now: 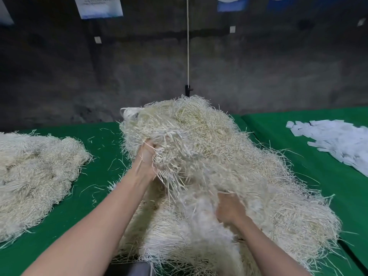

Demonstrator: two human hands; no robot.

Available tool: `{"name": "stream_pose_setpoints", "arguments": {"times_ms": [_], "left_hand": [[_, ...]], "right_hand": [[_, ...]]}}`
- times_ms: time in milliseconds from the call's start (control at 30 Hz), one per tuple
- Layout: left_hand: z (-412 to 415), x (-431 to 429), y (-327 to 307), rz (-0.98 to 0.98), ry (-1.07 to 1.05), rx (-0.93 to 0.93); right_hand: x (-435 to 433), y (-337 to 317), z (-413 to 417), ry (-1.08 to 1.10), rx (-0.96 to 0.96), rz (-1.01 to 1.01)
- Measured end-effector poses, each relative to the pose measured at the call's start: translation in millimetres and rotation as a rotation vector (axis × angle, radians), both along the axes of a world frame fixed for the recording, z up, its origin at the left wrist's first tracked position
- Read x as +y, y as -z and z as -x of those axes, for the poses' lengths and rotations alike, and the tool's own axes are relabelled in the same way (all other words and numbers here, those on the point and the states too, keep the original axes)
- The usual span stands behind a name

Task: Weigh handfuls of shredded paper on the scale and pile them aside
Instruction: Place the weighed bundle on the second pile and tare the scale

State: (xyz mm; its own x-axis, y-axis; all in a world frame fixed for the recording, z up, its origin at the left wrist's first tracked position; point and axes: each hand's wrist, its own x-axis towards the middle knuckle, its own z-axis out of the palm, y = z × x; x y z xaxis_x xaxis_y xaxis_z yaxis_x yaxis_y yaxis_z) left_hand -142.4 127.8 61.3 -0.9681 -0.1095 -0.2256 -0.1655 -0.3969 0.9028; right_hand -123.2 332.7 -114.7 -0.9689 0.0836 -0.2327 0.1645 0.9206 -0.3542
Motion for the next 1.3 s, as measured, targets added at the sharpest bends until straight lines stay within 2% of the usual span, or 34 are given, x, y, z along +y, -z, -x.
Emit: {"name": "stream_pose_setpoints", "arguments": {"times_ms": [100, 233, 267, 333, 400, 433, 467, 533, 600, 633, 700, 733, 767, 800, 833, 867, 900, 967, 1067, 1133, 1200, 1300], "left_hand": [[-1, -13, -6, 0.058, -0.109, -0.034], [-6, -13, -5, 0.074, -0.103, -0.042], [-6, -13, -2, 0.08, -0.094, -0.041], [-6, -11, 1, 0.112, -0.086, -0.043], [-9, -10, -1, 0.154, -0.102, -0.04], [-12, -10, -3, 0.182, -0.103, -0.039], [-14, -10, -5, 0.196, -0.089, -0.032], [-19, -14, -10, 0.248, -0.02, -0.002], [-18, -24, -11, 0.457, 0.207, 0.114], [-14, -29, -9, 0.611, 0.433, 0.144], [-6, -32, 4, 0.917, 0.93, -0.028], [-5, -28, 14, 1.107, 1.09, -0.123], [-7, -23, 22, 1.295, 1.161, -0.157], [-9, -16, 29, 1.431, 1.136, -0.124], [-7, -11, 35, 1.464, 1.045, -0.044], [-4, -8, 39, 1.383, 0.91, 0.018], [1, -8, 41, 1.238, 0.768, 0.029], [9, -11, 41, 0.902, 0.56, -0.002], [9, -4, 31, 0.488, 0.449, -0.011], [-1, 1, 20, 0.268, 0.302, -0.002], [-3, -8, 17, 0.251, 0.244, 0.013], [-1, -11, 7, 0.46, 0.269, 0.077]], "right_hand": [[22, -2, -11, 0.001, -0.036, -0.048], [18, -70, -18, -0.13, -0.061, -0.003], [16, -94, -19, -0.13, 0.013, 0.017], [6, -129, -17, -0.115, 0.29, 0.042], [-19, -146, -8, -0.157, 0.538, 0.149], [-34, -147, -2, -0.183, 0.546, 0.235], [-50, -141, 3, -0.201, 0.462, 0.297], [-70, -112, 12, -0.26, 0.245, 0.271], [-70, -83, 14, -0.199, 0.136, 0.255], [-64, -76, 13, -0.117, 0.142, 0.376], [-62, -83, 6, 0.083, 0.128, 0.901], [-62, -88, 9, 0.153, 0.118, 1.101], [-63, -94, 18, 0.198, 0.102, 1.164], [-67, -101, 24, 0.218, 0.097, 1.094], [-68, -100, 29, 0.252, 0.108, 1.001], [-67, -94, 32, 0.264, 0.155, 0.934], [-65, -88, 30, 0.268, 0.203, 0.866], [-55, -61, 19, 0.126, 0.216, 0.527], [-59, -16, 10, -0.087, 0.193, 0.13], [-63, -3, 12, -0.109, 0.266, -0.022], [-43, 8, 11, 0.001, 0.28, -0.088], [8, 17, 8, 0.043, 0.218, -0.289]]}}
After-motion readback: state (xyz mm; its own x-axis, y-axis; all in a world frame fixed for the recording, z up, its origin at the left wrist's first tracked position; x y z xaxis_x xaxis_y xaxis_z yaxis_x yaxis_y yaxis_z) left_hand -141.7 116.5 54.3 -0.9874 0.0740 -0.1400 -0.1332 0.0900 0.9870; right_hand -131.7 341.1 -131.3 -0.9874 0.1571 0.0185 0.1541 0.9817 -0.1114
